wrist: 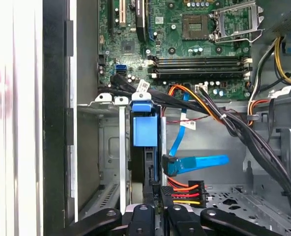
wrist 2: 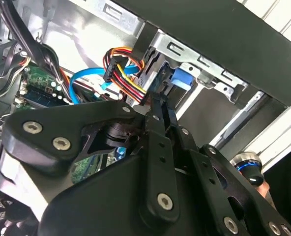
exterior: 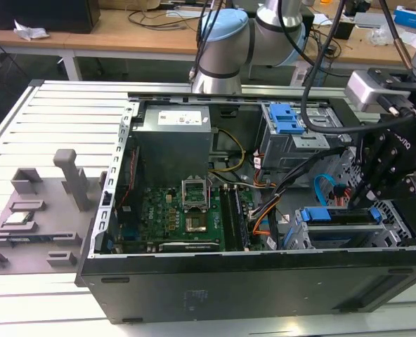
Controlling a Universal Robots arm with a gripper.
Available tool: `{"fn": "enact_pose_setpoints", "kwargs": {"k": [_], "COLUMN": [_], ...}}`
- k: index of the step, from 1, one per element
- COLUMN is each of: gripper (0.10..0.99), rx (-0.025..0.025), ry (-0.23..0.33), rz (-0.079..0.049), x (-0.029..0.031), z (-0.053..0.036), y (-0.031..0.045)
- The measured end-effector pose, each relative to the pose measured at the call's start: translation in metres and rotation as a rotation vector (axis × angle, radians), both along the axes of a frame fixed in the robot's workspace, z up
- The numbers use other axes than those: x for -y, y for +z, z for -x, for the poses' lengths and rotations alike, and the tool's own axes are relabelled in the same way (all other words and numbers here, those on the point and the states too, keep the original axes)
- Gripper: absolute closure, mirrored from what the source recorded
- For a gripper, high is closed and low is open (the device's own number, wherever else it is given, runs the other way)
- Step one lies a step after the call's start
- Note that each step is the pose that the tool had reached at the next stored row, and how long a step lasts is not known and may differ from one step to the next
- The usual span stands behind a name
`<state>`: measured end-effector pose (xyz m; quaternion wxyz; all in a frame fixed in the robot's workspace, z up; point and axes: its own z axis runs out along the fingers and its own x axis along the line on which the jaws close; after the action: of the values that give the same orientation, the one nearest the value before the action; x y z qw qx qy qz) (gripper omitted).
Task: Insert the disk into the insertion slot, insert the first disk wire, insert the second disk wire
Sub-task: 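Insert the first disk wire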
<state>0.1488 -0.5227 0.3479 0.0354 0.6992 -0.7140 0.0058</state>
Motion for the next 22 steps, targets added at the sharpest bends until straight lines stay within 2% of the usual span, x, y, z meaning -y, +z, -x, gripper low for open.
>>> {"fn": "enact_pose_setpoints", "kwargs": {"k": [11, 15, 16, 22], "gripper": [0.922, 0.922, 0.922, 0.910], "rx": [0.0000, 0.0001, 0.0000, 0.0000], "ry": [0.000, 0.000, 0.000, 0.000], "rz": [0.005, 0.007, 0.010, 0.010], "x": [0.0000, 0.0000, 0.0000, 0.0000], "z": [-0.0030, -0.0032, -0.0032, -0.0033], "y": [-0.0066, -0.0113, -0.0115, -0.0119]}}
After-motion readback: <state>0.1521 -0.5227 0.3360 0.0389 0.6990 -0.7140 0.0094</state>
